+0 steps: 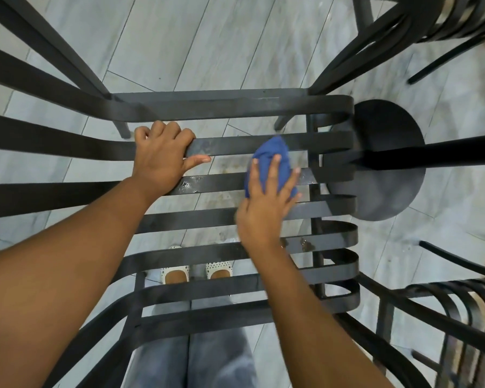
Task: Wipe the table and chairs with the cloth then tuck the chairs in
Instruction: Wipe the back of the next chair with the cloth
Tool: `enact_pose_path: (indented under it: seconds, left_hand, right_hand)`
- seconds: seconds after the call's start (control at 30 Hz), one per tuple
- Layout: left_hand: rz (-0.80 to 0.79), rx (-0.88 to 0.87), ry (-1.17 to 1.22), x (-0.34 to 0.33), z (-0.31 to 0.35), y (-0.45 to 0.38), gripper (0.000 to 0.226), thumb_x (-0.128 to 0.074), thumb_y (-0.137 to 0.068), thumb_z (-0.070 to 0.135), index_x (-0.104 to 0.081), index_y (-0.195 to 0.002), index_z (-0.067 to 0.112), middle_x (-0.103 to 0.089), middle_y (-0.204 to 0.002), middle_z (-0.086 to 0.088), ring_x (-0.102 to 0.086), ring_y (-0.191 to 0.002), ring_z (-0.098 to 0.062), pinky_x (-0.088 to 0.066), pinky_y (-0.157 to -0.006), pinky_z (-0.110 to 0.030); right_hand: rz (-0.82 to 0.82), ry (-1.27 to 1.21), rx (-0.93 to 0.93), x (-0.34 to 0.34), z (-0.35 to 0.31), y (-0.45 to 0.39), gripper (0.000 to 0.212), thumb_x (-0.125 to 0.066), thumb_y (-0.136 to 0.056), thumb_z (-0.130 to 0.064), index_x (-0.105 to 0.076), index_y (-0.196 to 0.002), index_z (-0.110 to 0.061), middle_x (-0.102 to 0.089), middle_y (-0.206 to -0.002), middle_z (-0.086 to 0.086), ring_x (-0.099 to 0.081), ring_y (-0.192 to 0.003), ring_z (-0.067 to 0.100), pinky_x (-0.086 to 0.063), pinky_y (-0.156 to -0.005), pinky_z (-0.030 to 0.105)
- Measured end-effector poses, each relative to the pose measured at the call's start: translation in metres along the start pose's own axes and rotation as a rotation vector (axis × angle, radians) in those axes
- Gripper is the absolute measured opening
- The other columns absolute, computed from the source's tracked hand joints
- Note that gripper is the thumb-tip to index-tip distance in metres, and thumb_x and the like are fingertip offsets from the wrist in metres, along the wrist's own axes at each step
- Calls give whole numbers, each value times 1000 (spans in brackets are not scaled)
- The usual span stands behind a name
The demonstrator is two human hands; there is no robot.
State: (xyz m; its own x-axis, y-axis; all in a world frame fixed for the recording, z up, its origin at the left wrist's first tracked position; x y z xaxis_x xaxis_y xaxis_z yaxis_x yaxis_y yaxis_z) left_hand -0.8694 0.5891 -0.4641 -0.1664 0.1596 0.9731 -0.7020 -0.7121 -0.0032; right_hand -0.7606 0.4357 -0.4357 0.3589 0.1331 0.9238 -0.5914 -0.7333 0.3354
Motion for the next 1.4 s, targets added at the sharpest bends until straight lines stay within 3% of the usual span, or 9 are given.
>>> enact_pose_path:
  seconds: [0.13,0.23,0.6,0.67,0.8,0.9,1.03,1.2,1.4]
  left_hand:
    - [12,-6,3,-2,-1,0,47,-42,-83,55,-58,-88,11,-56,-84,-13,-49,-81,-34,-31,-74,-45]
    - [25,-12,-13,-1,-2,1,54,-39,-85,62,-58,-89,12,-55,-84,-12,-47,-80,-33,-27,-73,-42]
    - [29,-3,0,1,0,1,58,-37,-84,65,-59,-88,11,-56,-85,-13,-49,-81,-35,-33,-74,-45]
    - [37,-5,2,1,0,1,58,-37,-84,65,-58,-87,10,-56,-84,-13,-49,-80,-34,-33,-74,-45]
    - [40,-12,29,0,-1,0,64,-28,-85,68,-58,-86,11,-55,-82,-14,-49,-79,-33,-23,-73,-41]
    - [34,-21,-3,0,-1,0,62,-30,-85,68,-57,-87,12,-54,-83,-13,-48,-80,-33,-23,-73,-41]
    - [12,-13,-8,-1,-1,2,61,-33,-86,66,-59,-91,11,-55,-86,-12,-47,-83,-34,-28,-76,-44]
    - [-4,-2,-15,-2,-1,1,60,-35,-86,65,-59,-91,10,-56,-87,-13,-47,-84,-35,-29,-77,-45]
    - [1,-2,-8,1,0,0,60,-37,-85,65,-58,-90,10,-56,-87,-14,-47,-83,-36,-31,-76,-47]
  right_hand:
    - [-18,-30,326,-25,-59,20,74,-51,-76,-18,-30,-146,-27,-15,-157,5,3,-143,37,9,-107,60]
    - [-43,48,353,-26,-31,24,80,-58,-78,-16,-22,-148,-32,-2,-158,2,8,-143,35,10,-107,59]
    - [44,93,-327,32,92,-12,78,-45,-90,-12,2,-150,-32,18,-157,8,18,-140,44,1,-113,57]
    - [17,139,-137,7,34,2,87,-49,-86,-14,10,-149,-30,21,-155,11,20,-138,45,3,-111,58]
    - [-121,31,402,-40,-61,46,94,-66,-73,-6,-17,-149,-31,4,-158,5,22,-137,37,16,-104,56]
    - [-81,23,375,-25,-26,34,99,-71,-61,-2,-29,-146,-30,-8,-156,6,3,-139,41,2,-105,62]
    - [-62,131,101,15,80,4,92,-55,-83,-4,8,-144,-33,22,-152,-2,23,-138,35,7,-110,56]
    - [-5,79,-241,34,106,-3,82,-47,-88,-4,-1,-150,-30,18,-157,7,19,-139,44,0,-113,56]
    - [-311,36,127,-15,-7,45,91,-48,-88,-9,18,-146,-31,37,-148,2,41,-127,36,17,-108,52]
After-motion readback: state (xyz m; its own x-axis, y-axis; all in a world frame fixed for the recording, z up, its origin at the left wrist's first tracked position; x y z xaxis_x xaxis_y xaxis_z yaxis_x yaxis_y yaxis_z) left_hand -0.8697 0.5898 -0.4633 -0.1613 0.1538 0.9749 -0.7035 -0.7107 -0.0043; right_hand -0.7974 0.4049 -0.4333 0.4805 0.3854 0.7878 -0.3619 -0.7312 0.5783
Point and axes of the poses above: each hand's wrist, its own y-axis away from the middle knuckle, its own x-axis out of the back of the hand, z = x × y, the point moved 8 cm from there along -y, towards the middle knuckle
